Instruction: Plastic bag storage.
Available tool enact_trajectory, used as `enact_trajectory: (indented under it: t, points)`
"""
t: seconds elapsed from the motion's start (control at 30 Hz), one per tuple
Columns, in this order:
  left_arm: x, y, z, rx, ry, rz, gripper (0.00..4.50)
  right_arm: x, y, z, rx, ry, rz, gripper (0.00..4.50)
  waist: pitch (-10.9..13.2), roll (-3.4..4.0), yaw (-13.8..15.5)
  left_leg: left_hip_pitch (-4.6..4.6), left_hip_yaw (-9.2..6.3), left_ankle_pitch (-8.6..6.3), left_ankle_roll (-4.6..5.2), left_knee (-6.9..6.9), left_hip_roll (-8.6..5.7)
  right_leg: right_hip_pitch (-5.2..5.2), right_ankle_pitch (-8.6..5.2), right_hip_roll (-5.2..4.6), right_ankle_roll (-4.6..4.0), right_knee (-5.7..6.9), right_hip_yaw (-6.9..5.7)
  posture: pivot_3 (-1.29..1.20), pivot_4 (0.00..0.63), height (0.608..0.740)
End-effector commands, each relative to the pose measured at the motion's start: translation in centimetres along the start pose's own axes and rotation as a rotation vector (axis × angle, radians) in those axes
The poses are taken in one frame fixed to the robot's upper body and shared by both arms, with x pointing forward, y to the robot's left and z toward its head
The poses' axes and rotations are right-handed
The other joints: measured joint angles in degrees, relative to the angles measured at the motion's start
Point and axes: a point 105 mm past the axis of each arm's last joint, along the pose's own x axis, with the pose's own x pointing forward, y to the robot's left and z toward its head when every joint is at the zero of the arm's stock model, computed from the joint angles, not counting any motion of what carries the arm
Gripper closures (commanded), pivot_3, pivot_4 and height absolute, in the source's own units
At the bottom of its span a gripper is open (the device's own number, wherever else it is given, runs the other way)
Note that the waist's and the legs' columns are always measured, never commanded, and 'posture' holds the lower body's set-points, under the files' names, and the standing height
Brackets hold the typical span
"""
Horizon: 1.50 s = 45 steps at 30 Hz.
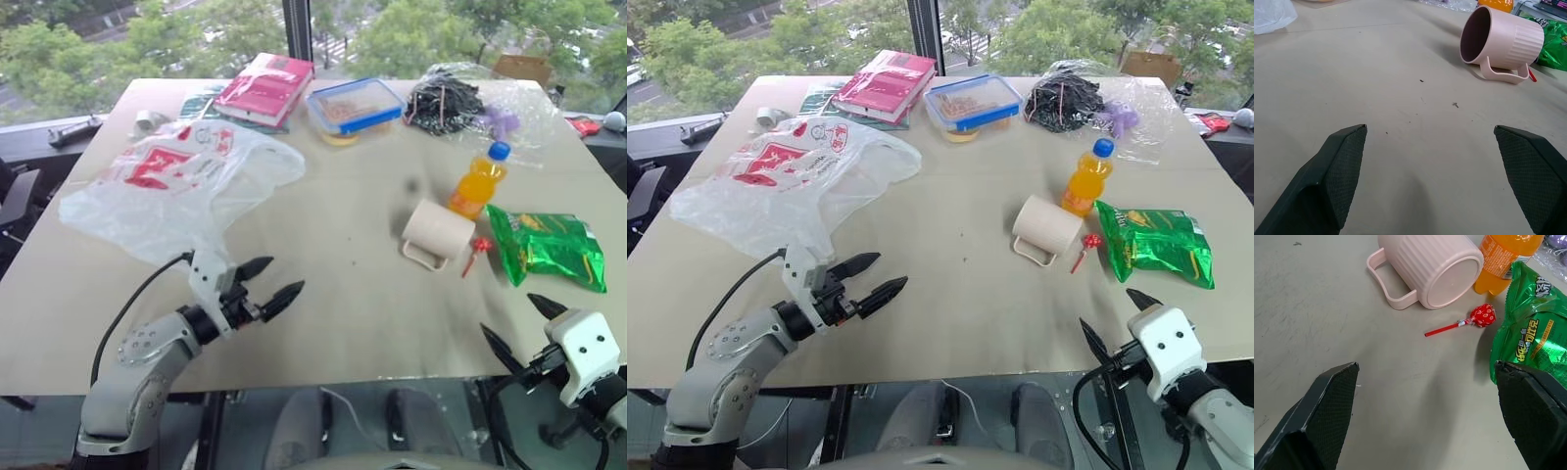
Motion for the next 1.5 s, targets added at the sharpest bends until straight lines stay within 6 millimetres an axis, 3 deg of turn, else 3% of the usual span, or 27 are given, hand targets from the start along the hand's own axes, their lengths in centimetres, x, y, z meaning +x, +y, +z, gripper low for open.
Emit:
enact_trajectory:
  t: [0.03, 0.23, 0.33, 0.4, 0.53, 0.67, 0.83, 1.0, 1.13, 1.23, 1.37, 1.5]
  points:
    - [-0.2, -0.3, 1.6, 0.051, -0.048, -0.022, 0.09, 0.3, 0.5, 1.0, -0.022, -0.047, 0.027, 0.00, 0.0, 0.00, 0.0, 0.00, 0.00, 0.00, 0.00, 0.00, 0.00, 0.00, 0.00, 0.00, 0.00, 0.00, 0.00, 0.00, 0.150, 0.740]
    - [0.6, -0.1, 3.8, 0.046, -0.115, 0.024, 0.09, 1.0, 1.4, 1.9, 0.027, -0.126, 0.089, 0.00, 0.0, -0.04, 0.0, 0.00, 0.00, 0.00, 0.00, 0.01, 0.00, 0.01, 0.00, 0.01, 0.00, 0.00, 0.00, 0.00, 0.150, 0.740]
    - [1.3, 1.0, 5.3, 0.065, -0.149, 0.108, 0.09, 1.3, 1.7, 3.8, 0.004, -0.208, 0.111, 0.00, 0.0, -0.04, 0.0, 0.01, 0.00, 0.01, 0.01, 0.01, -0.01, 0.09, 0.01, 0.06, 0.00, 0.00, 0.01, 0.00, 0.150, 0.740]
    - [1.8, 2.3, 6.5, 0.109, -0.157, 0.206, 0.09, 1.4, 2.2, 5.6, -0.044, -0.279, 0.150, 0.00, 0.0, -0.04, 0.0, 0.03, -0.01, 0.01, 0.01, 0.04, -0.01, 0.12, 0.01, 0.10, 0.01, 0.00, 0.01, 0.00, 0.150, 0.740]
    - [2.2, 6.1, 7.3, 0.277, 0.006, 0.533, 0.09, 1.7, 3.0, 8.4, -0.110, -0.389, 0.228, 0.00, 0.0, -0.09, -0.1, 0.09, -0.06, 0.02, 0.01, 0.09, -0.04, 0.23, 0.01, 0.22, 0.02, 0.02, 0.02, 0.00, 0.150, 0.740]
    - [0.3, 10.3, 8.8, 0.678, 0.261, 0.902, 0.09, 2.2, 2.8, 9.7, -0.118, -0.417, 0.266, 0.00, 0.0, -0.20, -0.1, 0.07, -0.13, 0.02, 0.00, 0.06, -0.15, 0.23, 0.02, 0.33, 0.02, 0.01, 0.02, 0.00, 0.150, 0.740]
    - [0.6, 12.9, 7.1, 0.710, 0.474, 1.015, 0.09, 3.1, 2.1, 10.2, -0.132, -0.425, 0.251, 0.00, 0.0, -0.21, 0.2, 0.06, -0.15, 0.03, -0.02, 0.03, -0.14, 0.23, 0.01, 0.29, 0.02, 0.01, 0.01, 0.00, 0.150, 0.740]
    - [3.7, 13.8, 6.0, 0.708, 0.537, 0.957, 0.09, 3.8, 2.1, 10.8, -0.136, -0.440, 0.240, 0.00, 0.1, -0.36, 0.2, 0.02, -0.17, 0.14, -0.20, 0.06, -0.17, 0.22, 0.02, 0.27, 0.02, 0.02, -0.01, 0.00, 0.150, 0.740]
    - [4.5, 15.1, 6.1, 0.706, 0.554, 0.972, 0.09, 4.0, 2.1, 11.3, -0.141, -0.446, 0.236, 0.00, 0.1, -0.40, -0.1, 0.01, -0.18, 0.16, -0.22, 0.06, -0.24, 0.22, 0.06, 0.28, 0.09, 0.03, -0.01, 0.00, 0.150, 0.740]
    - [4.1, 16.5, 6.0, 0.730, 0.575, 1.001, 0.75, 4.0, 2.2, 11.3, -0.137, -0.445, 0.233, 0.00, 0.1, -0.40, -0.1, 0.01, -0.14, 0.17, -0.23, 0.05, -0.22, 0.17, 0.14, 0.31, 0.23, 0.04, 0.00, 0.00, 0.150, 0.740]
    - [3.9, 17.9, 5.8, 0.748, 0.584, 1.024, 2.32, 4.2, 2.6, 11.4, -0.133, -0.445, 0.238, 0.00, 0.1, -0.43, 0.0, -0.02, -0.16, 0.11, -0.13, 0.04, -0.21, 0.17, 0.15, 0.30, 0.24, 0.05, -0.01, 0.00, 0.150, 0.740]
    - [4.2, 18.0, 7.0, 0.652, 0.457, 0.998, 4.11, 4.5, 2.6, 11.5, -0.131, -0.448, 0.237, 0.00, 0.1, -0.45, 0.1, -0.02, -0.16, 0.06, -0.04, 0.09, -0.19, 0.19, 0.16, 0.24, 0.25, 0.05, -0.01, 0.00, 0.150, 0.740]
